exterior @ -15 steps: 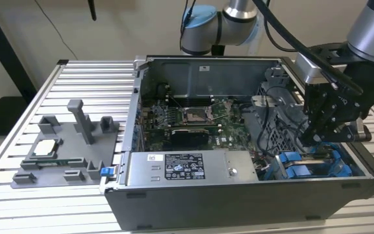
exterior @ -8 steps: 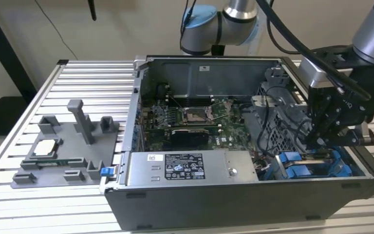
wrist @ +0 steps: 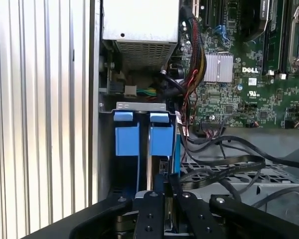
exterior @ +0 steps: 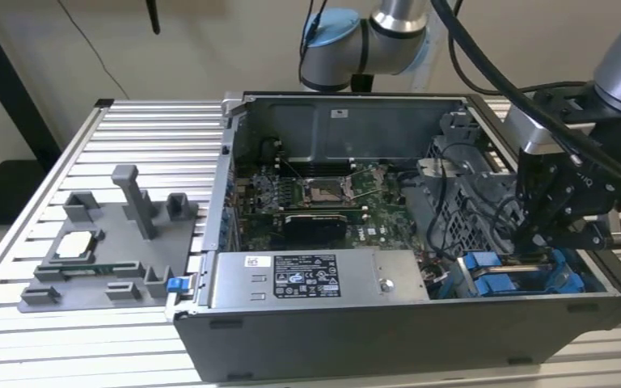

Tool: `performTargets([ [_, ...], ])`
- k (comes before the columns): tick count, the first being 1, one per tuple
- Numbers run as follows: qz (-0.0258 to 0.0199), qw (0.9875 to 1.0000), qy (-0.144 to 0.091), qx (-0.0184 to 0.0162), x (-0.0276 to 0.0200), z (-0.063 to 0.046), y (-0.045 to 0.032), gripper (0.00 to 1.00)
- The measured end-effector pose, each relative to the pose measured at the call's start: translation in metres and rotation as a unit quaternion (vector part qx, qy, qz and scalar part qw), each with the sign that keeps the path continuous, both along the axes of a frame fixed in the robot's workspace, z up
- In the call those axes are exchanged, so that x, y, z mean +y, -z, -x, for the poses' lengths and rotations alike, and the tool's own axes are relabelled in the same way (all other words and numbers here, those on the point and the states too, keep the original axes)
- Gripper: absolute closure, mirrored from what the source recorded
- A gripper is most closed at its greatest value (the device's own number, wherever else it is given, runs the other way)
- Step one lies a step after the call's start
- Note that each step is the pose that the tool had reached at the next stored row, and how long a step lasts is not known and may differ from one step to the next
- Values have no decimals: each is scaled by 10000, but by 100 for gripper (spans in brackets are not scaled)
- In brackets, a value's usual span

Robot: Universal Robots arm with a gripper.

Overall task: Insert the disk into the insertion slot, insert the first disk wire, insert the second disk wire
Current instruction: 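Insert the second disk wire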

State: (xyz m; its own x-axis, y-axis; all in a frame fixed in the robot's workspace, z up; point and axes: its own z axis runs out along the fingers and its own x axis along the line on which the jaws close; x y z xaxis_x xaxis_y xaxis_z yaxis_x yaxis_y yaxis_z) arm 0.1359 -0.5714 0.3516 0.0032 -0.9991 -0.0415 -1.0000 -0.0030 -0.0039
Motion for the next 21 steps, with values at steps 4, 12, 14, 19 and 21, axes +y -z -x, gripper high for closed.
performTargets([
  [4, 1, 10000, -4, 0, -1, -5, 32, 100],
  [12, -6, 10000, -35, -4, 0, -12, 60, 100],
  [14, -10, 10000, -45, -9, 0, -15, 61, 100],
  [19, -11, 10000, -54, -17, 8, -17, 68, 100],
  [21, -11, 10000, -55, -19, 14, -18, 70, 100],
])
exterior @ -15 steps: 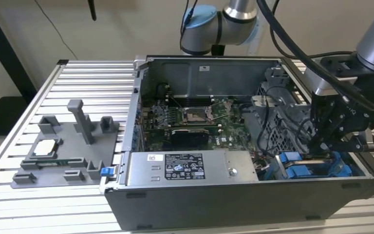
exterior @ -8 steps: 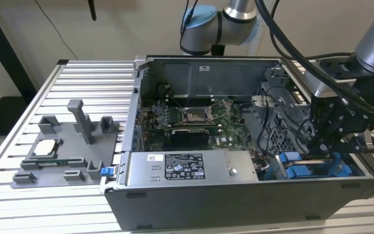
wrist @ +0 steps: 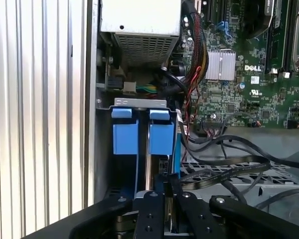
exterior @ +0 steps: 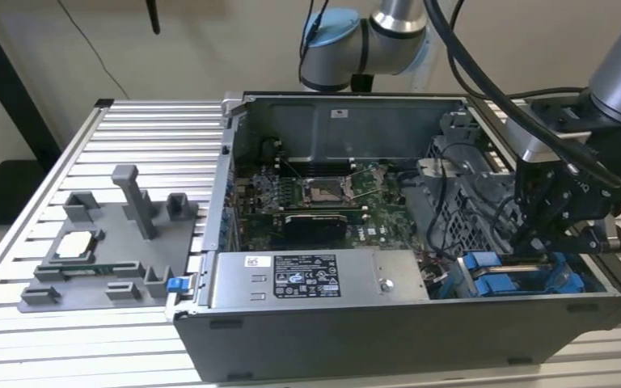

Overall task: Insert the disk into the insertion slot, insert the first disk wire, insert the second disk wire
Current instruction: 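Insert the second disk wire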

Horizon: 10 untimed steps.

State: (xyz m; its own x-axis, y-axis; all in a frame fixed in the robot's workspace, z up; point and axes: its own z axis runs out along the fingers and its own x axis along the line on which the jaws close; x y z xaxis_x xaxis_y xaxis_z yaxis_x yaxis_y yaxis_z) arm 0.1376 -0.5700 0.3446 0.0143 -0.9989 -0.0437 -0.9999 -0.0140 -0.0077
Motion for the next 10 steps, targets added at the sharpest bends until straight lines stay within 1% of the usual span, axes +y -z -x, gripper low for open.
performTargets([
  [10, 0, 10000, -36, -14, 16, -8, 25, 100],
])
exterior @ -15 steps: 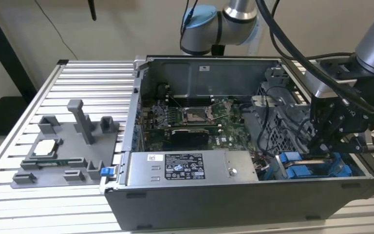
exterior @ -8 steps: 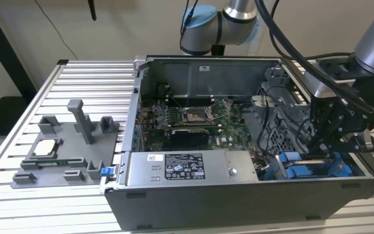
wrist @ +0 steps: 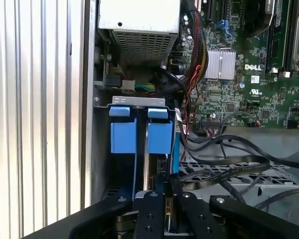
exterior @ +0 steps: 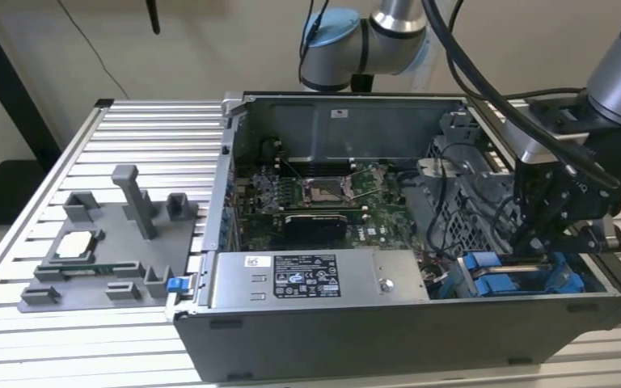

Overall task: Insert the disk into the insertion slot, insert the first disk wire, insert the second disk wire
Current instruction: 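Insert the second disk wire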

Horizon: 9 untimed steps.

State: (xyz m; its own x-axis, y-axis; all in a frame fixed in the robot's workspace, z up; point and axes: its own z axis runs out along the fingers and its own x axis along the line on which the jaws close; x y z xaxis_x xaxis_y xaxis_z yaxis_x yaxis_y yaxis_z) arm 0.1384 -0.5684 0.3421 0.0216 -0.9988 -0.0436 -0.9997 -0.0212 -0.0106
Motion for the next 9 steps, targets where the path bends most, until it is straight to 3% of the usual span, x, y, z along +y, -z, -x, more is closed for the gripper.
performTargets([
  [9, 0, 10000, -20, -2, 0, -2, 61, 100],
])
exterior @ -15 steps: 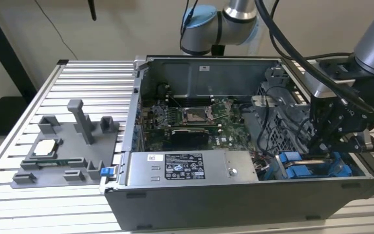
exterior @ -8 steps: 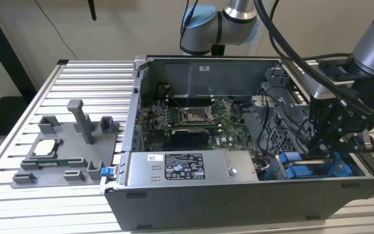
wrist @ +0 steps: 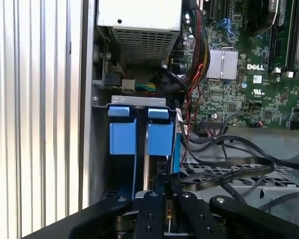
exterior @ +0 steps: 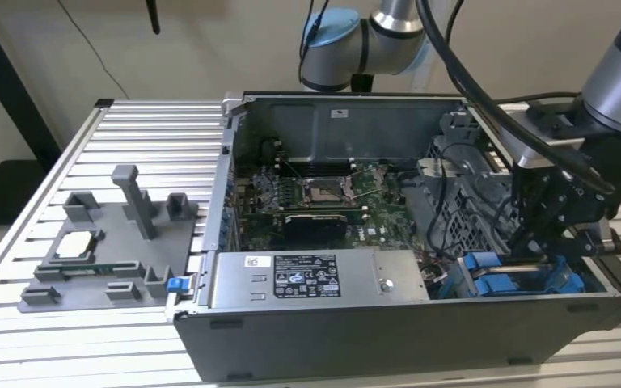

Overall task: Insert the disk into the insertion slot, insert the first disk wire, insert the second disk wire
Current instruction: 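Insert the second disk wire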

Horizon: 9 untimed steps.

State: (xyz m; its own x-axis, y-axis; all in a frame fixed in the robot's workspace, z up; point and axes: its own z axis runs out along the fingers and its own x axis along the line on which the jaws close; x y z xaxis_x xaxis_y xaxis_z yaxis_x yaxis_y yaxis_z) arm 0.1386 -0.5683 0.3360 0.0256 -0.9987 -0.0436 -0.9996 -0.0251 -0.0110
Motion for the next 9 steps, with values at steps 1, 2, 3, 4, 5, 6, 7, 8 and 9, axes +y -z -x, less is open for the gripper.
performTargets([
  [1, -9, 10000, 0, 0, 1, 0, -7, 0],
  [2, -14, 10000, 0, -1, 1, -1, -31, 0],
  [3, -5, 10000, -1, 0, 0, -1, -81, 0],
  [4, -1, 10000, -1, 0, 0, -1, -130, 0],
  [5, -2, 10000, 0, 1, 0, -1, -175, 0],
  [6, -2, 10000, 0, 1, 0, 0, -214, 0],
  [7, -1, 10000, 0, 1, 0, 0, -244, 0],
  [8, -1, 10000, 0, 1, 0, 0, -269, 0],
  [9, 0, 10000, 0, 0, 0, 0, -287, 0],
])
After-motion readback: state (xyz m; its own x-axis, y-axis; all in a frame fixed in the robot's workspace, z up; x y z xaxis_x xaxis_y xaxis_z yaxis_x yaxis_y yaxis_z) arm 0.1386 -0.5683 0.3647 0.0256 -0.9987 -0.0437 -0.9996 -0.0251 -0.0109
